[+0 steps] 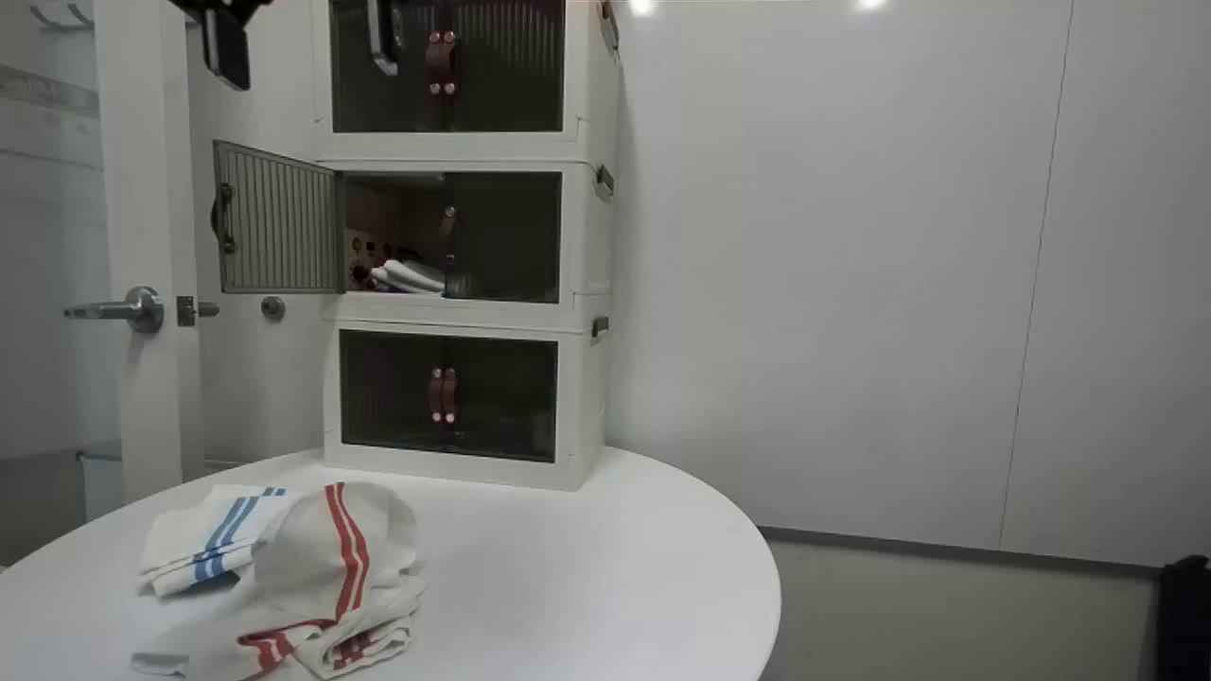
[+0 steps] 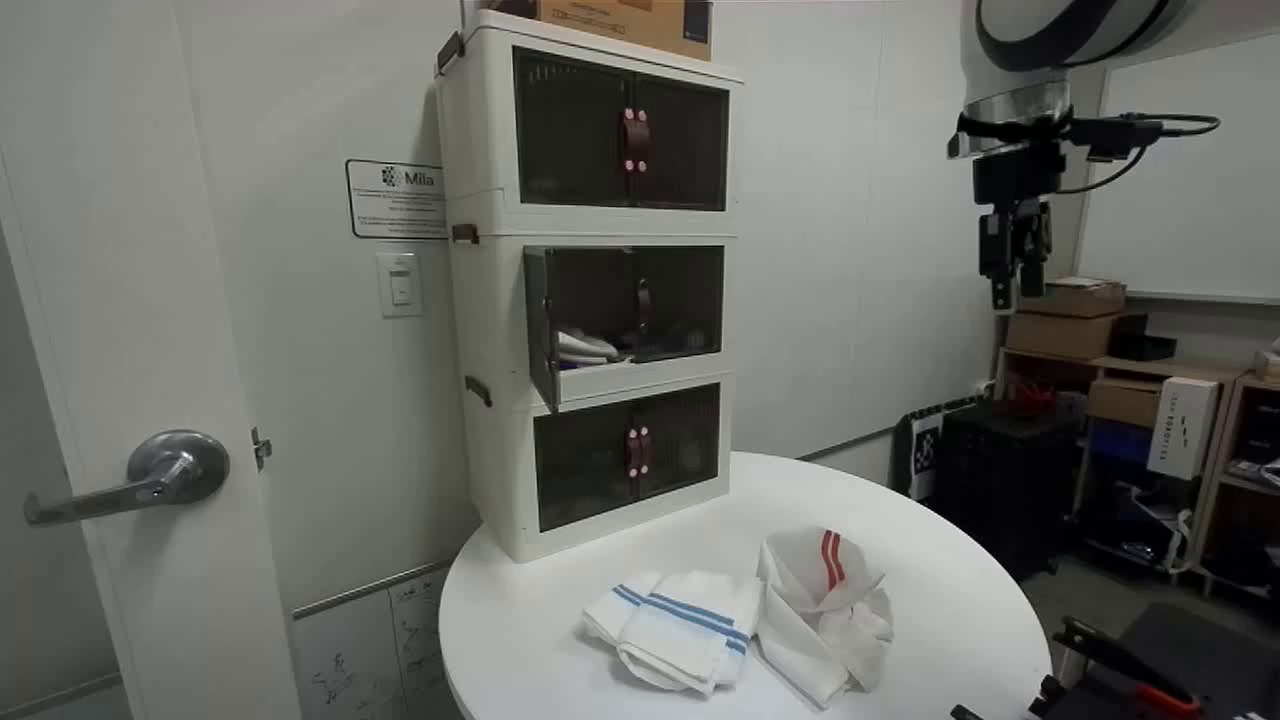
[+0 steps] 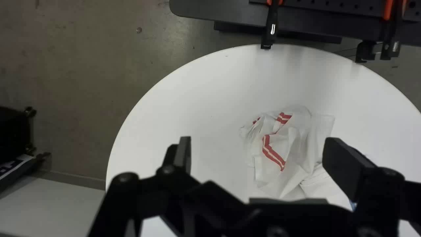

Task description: Open the right door of the cabinet in the middle

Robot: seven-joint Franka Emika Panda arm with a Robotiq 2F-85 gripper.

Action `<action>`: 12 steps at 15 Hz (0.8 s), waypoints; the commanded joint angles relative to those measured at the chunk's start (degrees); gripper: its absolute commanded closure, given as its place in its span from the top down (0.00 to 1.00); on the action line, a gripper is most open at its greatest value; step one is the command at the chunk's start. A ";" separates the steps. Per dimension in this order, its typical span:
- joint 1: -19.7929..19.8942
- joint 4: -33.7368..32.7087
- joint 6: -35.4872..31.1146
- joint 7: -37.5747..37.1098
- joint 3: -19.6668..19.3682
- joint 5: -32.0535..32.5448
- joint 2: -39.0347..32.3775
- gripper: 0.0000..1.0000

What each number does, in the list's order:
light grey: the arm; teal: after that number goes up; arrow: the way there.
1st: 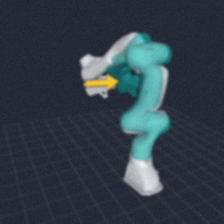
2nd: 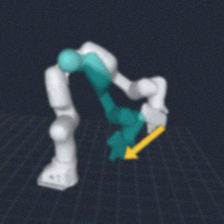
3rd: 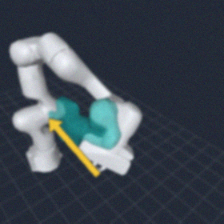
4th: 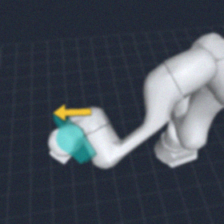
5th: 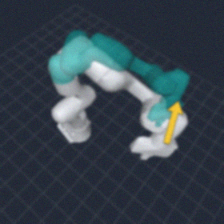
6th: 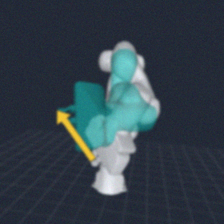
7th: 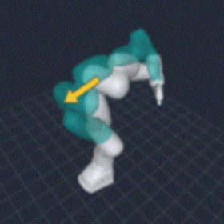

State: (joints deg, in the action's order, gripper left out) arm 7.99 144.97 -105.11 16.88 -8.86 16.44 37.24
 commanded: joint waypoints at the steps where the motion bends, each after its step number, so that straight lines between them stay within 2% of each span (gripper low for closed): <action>1: -0.69 -0.12 0.23 -0.32 -0.54 0.30 0.04 1.00; 7: -8.31 -2.38 -17.98 4.60 -0.11 -3.08 -4.15 1.00; 12: -14.39 -5.33 -35.07 15.97 -5.03 -10.73 -11.07 1.00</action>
State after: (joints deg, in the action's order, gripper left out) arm -3.02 142.70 -132.85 24.81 -10.03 10.60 31.36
